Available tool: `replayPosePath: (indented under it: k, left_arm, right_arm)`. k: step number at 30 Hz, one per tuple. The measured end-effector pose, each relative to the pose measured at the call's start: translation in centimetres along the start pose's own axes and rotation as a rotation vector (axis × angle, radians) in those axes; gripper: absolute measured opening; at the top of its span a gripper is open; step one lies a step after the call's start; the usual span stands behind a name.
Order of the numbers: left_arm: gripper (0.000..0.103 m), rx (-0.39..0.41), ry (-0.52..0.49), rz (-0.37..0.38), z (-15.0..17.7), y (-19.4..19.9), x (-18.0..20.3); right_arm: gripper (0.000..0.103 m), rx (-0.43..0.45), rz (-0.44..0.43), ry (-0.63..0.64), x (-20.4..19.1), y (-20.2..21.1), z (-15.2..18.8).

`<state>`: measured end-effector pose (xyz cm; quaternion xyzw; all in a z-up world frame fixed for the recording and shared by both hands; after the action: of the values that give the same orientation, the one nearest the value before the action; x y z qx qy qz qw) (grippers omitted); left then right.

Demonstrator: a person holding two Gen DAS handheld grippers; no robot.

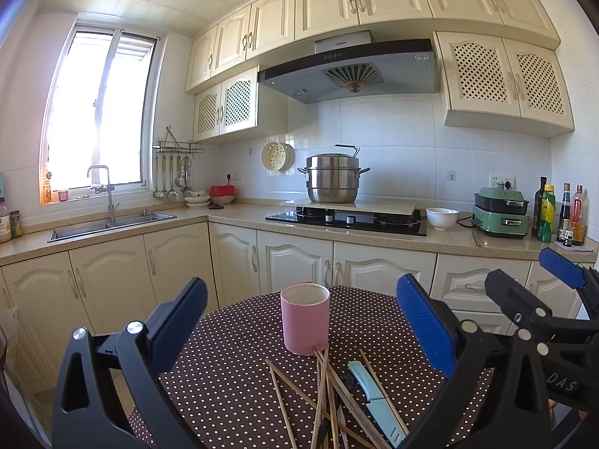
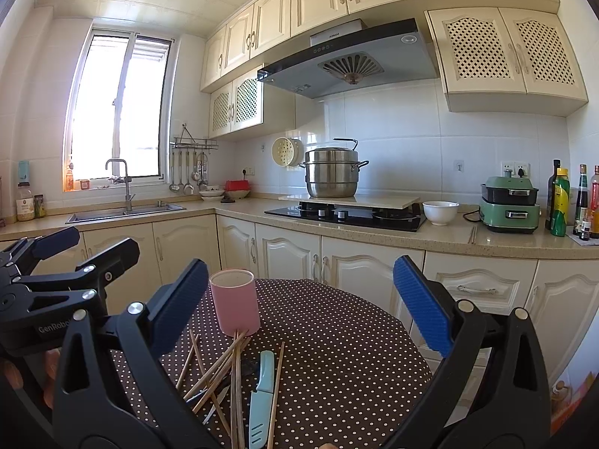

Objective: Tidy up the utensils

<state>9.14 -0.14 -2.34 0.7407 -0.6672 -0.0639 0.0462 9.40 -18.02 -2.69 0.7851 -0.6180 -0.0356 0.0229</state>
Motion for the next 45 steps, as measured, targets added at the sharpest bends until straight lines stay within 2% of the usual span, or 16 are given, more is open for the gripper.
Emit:
replayPosePath:
  k: [8,13,17,22,24,27,29,32,35,38,41,45]
  left_arm:
    - [0.099,-0.025,0.004,0.004,0.5,-0.7,-0.1]
    - [0.099,-0.102,-0.008,0.011,1.7,-2.5,0.0]
    - [0.099,-0.265,0.008,0.071,4.5,-5.4,0.1]
    - [0.096,-0.515,0.029,0.129,10.1,-9.2,-0.4]
    - [0.076,-0.596,0.05,0.155,12.3,-10.4,-0.6]
    - [0.056,-0.739,0.074,0.208,15.9,-11.8,-0.3]
    - [0.052,-0.78,0.035,0.203,17.6,-12.4,0.0]
    - [0.037,-0.839,0.028,0.245,19.3,-13.1,1.0]
    - [0.025,-0.876,-0.004,0.226,20.9,-14.2,1.3]
    - [0.019,-0.898,-0.005,0.241,21.4,-15.0,1.7]
    - [0.009,-0.895,-0.02,0.237,21.9,-15.8,2.3]
    - [0.005,-0.866,0.016,0.235,20.2,-15.6,2.6]
  right_arm:
    - [0.097,-0.024,-0.015,-0.01,-0.1,-0.8,0.3]
    - [0.097,-0.111,-0.057,-0.053,0.1,-2.6,2.0]
    - [0.097,-0.208,-0.08,-0.086,0.4,-4.4,4.3]
    - [0.097,-0.341,-0.034,-0.091,1.7,-6.7,7.7]
    - [0.097,-0.38,-0.009,-0.082,2.4,-7.4,8.8]
    - [0.097,-0.441,0.004,-0.074,3.1,-8.3,10.6]
    - [0.097,-0.464,0.007,-0.065,3.3,-8.9,11.5]
    - [0.097,-0.506,0.004,-0.058,3.3,-9.5,12.9]
    - [0.097,-0.535,-0.004,-0.053,3.2,-9.9,13.7]
    - [0.097,-0.565,-0.003,-0.037,3.1,-10.3,14.4]
    - [0.097,-0.601,0.0,-0.019,3.2,-11.0,15.0]
    - [0.097,-0.692,-0.009,-0.008,3.4,-12.3,16.2]
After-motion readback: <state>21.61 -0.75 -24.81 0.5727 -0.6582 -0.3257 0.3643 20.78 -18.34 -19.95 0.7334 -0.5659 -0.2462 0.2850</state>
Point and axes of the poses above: each gripper's, at about its wrist camera, not at the fingertips, and y roughly against the way its jaws point, x to its right, z to its underside, the point moved 9 cm from there along -y, roughly the way its jaws point, and after that the axes turned 6 degrees about -z, right-handed, at the moved point
